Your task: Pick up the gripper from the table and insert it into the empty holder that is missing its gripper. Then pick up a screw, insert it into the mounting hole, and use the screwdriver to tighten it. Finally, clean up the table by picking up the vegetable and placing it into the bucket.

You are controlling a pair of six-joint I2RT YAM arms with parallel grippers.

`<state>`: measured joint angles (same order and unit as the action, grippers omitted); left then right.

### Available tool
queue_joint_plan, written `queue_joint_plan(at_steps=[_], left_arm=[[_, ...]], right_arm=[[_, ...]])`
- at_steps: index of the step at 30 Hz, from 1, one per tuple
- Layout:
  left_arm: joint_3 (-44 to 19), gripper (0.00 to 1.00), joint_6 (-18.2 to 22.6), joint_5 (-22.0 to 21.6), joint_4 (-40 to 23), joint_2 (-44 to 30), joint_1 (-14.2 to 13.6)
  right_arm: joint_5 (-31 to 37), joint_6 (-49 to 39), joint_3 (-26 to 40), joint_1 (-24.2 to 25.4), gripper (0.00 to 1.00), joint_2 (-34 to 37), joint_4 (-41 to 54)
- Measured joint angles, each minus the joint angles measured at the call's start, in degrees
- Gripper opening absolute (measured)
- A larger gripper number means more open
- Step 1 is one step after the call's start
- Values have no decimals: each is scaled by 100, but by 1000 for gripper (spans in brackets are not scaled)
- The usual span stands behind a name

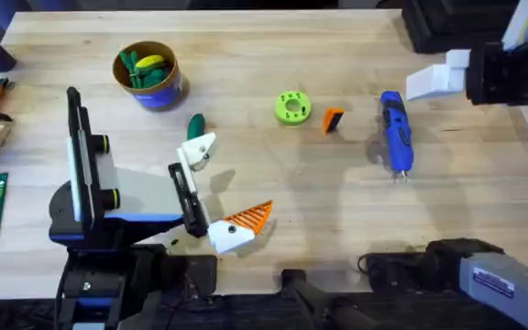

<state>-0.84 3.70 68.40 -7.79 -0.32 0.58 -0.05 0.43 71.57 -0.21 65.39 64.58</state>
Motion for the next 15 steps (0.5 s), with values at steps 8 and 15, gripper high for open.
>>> queue_joint_plan(at_steps=[8,15], left_arm=[[0,985,0,-2,0,2,0],[2,986,0,-2,0,2,0]], right_arm=[[0,-2,0,0,989,0,-7],[-16,107,103,-191,990,83,203]])
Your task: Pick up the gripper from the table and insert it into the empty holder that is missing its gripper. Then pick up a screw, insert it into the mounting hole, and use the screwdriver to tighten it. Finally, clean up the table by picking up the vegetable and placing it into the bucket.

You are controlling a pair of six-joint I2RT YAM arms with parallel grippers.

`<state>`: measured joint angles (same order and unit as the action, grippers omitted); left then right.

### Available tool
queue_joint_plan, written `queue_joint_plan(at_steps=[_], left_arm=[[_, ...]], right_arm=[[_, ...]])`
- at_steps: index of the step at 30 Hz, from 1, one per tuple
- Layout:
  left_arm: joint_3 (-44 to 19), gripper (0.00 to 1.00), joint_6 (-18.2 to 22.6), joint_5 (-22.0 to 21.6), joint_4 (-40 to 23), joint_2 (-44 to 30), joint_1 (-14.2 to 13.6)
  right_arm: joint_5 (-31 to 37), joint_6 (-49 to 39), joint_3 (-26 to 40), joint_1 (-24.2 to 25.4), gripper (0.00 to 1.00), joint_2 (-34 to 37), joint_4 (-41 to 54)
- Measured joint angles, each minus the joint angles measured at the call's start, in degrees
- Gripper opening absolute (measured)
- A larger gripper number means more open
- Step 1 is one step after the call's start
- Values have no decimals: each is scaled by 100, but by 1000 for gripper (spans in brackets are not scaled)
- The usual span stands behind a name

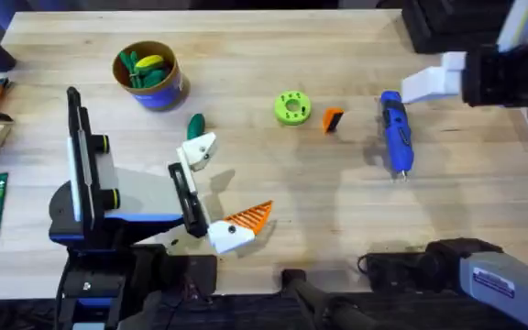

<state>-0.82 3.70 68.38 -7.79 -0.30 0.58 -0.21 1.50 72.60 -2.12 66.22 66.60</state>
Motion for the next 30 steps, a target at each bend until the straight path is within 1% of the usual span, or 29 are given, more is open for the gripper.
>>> queue_joint_plan(at_steps=[4,10,13,14,15,18,26,30], left_arm=[[-2,986,0,1,0,0,0],[0,985,0,2,0,0,0],[0,986,0,1,0,-2,0],[-2,986,0,2,0,-1,0],[-2,986,0,2,0,-1,0],[-2,985,0,1,0,-1,0],[0,986,0,2,0,-2,0],[-2,985,0,2,0,-1,0]], right_arm=[[20,68,425,-500,990,398,304],[91,195,1449,-1163,990,1456,848],[103,233,1735,-1416,990,1926,875],[102,259,1779,-1485,991,2063,846],[103,401,1819,-1642,990,2407,830],[103,581,1819,-1760,991,2715,801],[167,1051,1821,-2043,990,3396,495],[292,1215,1819,-2116,991,3589,115]])
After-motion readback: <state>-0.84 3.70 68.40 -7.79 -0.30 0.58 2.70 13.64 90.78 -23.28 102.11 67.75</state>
